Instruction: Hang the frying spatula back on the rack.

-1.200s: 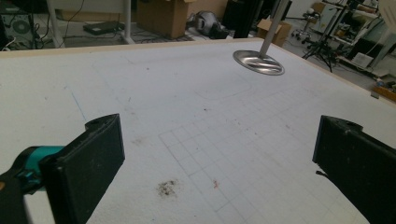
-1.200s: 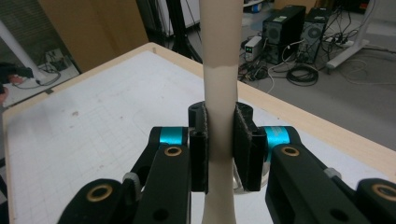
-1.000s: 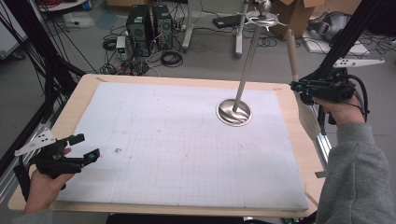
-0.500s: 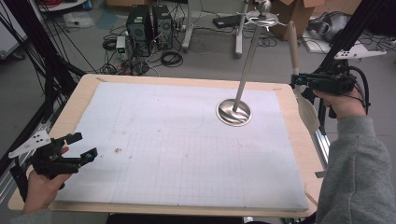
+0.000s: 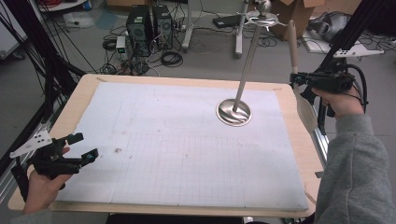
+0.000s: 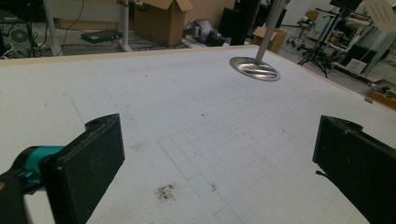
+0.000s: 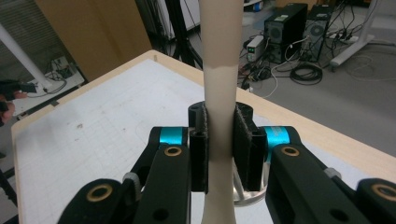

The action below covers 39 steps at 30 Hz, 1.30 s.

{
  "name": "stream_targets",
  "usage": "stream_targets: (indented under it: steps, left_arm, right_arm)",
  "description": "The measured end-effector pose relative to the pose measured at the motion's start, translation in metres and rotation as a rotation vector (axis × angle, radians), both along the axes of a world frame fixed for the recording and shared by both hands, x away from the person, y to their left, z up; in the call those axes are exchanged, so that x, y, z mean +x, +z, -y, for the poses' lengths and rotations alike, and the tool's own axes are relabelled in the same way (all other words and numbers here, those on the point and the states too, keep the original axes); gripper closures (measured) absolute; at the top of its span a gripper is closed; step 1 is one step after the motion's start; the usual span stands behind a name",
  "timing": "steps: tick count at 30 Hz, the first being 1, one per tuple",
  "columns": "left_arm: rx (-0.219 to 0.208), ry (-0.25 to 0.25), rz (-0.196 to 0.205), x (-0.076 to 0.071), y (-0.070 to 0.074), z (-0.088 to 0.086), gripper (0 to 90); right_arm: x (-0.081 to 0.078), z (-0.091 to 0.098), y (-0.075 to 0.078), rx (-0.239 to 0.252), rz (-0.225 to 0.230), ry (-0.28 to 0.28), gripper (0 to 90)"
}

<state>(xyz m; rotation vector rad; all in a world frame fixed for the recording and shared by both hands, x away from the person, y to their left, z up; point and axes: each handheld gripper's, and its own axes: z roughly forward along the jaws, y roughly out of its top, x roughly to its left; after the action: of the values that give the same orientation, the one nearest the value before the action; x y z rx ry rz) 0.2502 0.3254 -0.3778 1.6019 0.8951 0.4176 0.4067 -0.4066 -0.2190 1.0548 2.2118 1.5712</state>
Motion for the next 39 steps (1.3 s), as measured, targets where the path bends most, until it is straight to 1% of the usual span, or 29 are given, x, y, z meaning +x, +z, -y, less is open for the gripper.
stream_targets:
  steps: [4,5,8,11,12,14,21,23,25,26,28,30,32,39]
  left_arm:
    - [0.001,0.001,-0.001,0.0,0.0,0.0,2.6]
    - [-0.001,-0.001,-0.001,0.0,0.0,0.0,2.6]
    - [0.003,-0.001,-0.003,0.001,-0.001,0.001,2.6]
    - [0.006,0.0,-0.004,0.0,0.0,0.002,2.6]
    - [0.007,-0.001,-0.002,0.0,0.0,0.001,2.6]
    - [0.005,0.004,-0.002,-0.001,0.0,0.001,2.6]
    - [0.007,0.005,-0.007,-0.001,-0.001,0.001,2.6]
    - [0.007,0.006,-0.006,0.0,-0.001,0.001,2.6]
    - [0.009,0.007,-0.008,0.0,-0.002,0.001,2.6]
    - [0.008,0.007,-0.009,0.0,-0.002,0.0,2.6]
    - [0.01,0.008,-0.009,-0.001,-0.002,0.0,2.6]
    - [0.007,0.009,-0.006,-0.001,-0.001,0.0,2.6]
    - [0.007,0.007,-0.004,-0.001,-0.001,0.0,2.6]
    - [0.009,0.01,-0.006,-0.001,-0.002,0.0,2.6]
  right_arm:
    - [0.001,0.001,-0.001,0.012,-0.008,0.002,78.0]
    - [0.002,0.0,-0.001,0.02,-0.011,0.011,78.1]
    - [0.004,-0.001,-0.001,0.028,-0.008,0.015,78.0]
    - [0.005,0.0,-0.002,0.049,-0.014,0.016,78.0]
    - [0.005,0.0,-0.002,0.048,-0.013,0.008,78.1]
    - [0.006,0.001,-0.002,0.054,-0.022,0.019,78.0]
    - [0.009,-0.001,-0.004,0.068,-0.026,0.033,78.0]
    - [0.009,-0.003,-0.004,0.068,-0.032,0.04,78.0]
    - [0.01,-0.004,-0.005,0.061,-0.029,0.043,78.0]
    - [0.01,-0.005,-0.005,0.064,-0.037,0.044,78.0]
    - [0.011,-0.007,-0.005,0.057,-0.032,0.047,78.0]
    - [0.012,-0.009,-0.006,0.055,-0.032,0.048,78.0]
    - [0.012,-0.01,-0.006,0.06,-0.042,0.054,78.0]
    - [0.014,-0.012,-0.007,0.055,-0.048,0.062,78.0]
